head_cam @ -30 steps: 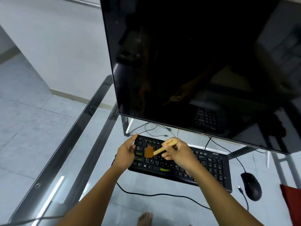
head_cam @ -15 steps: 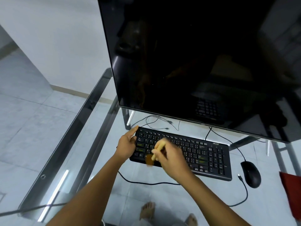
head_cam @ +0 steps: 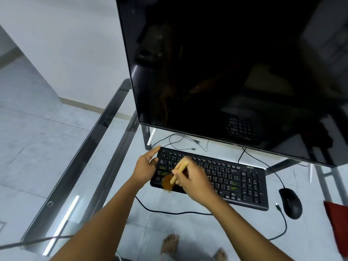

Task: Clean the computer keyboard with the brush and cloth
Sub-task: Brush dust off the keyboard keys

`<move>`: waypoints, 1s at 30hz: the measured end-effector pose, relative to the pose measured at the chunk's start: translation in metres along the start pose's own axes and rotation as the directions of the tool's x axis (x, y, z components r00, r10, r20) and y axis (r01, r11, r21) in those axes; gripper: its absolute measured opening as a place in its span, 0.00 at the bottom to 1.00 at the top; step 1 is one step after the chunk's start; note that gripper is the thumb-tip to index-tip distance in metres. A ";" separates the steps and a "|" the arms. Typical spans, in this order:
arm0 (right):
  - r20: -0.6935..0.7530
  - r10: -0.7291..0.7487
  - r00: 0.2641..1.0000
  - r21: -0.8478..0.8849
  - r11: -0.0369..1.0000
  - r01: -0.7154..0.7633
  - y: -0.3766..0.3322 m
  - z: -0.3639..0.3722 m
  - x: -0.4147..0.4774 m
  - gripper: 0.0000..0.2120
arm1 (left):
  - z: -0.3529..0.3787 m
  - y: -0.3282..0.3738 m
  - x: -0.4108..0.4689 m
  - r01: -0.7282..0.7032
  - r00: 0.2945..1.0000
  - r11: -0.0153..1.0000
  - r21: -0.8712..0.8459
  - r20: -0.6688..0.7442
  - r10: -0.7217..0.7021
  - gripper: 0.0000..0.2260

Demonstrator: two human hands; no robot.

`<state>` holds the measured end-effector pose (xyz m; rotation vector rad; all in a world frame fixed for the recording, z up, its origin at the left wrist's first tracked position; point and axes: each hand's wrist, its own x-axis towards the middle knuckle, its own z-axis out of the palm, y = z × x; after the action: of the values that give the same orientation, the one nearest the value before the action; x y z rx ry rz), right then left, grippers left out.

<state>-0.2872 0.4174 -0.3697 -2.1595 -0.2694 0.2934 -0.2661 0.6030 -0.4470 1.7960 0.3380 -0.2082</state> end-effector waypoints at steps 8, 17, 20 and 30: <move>-0.048 0.148 0.988 -0.073 0.986 -0.152 0.015 -0.034 0.020 0.06 | 0.000 0.000 0.000 0.034 0.999 0.999 -0.023 0.009 -0.034 0.23; -0.240 0.084 0.967 -0.040 0.995 -0.096 -0.006 -0.012 0.053 0.06 | -0.001 0.000 -0.001 0.023 1.000 1.000 0.014 0.007 -0.023 0.21; -0.247 0.131 0.960 0.099 0.989 -0.109 -0.008 -0.019 0.058 0.05 | -0.003 -0.002 0.000 0.013 1.000 0.999 0.037 0.010 -0.013 0.22; -0.089 0.125 0.988 -0.078 0.988 -0.133 0.019 -0.048 0.026 0.04 | 0.010 0.017 0.008 0.125 0.982 0.991 -0.040 -0.140 -0.129 0.16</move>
<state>-0.2468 0.3779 -0.3613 -2.2709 -0.0953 0.2676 -0.2528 0.5907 -0.4365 1.7643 0.5557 -0.1642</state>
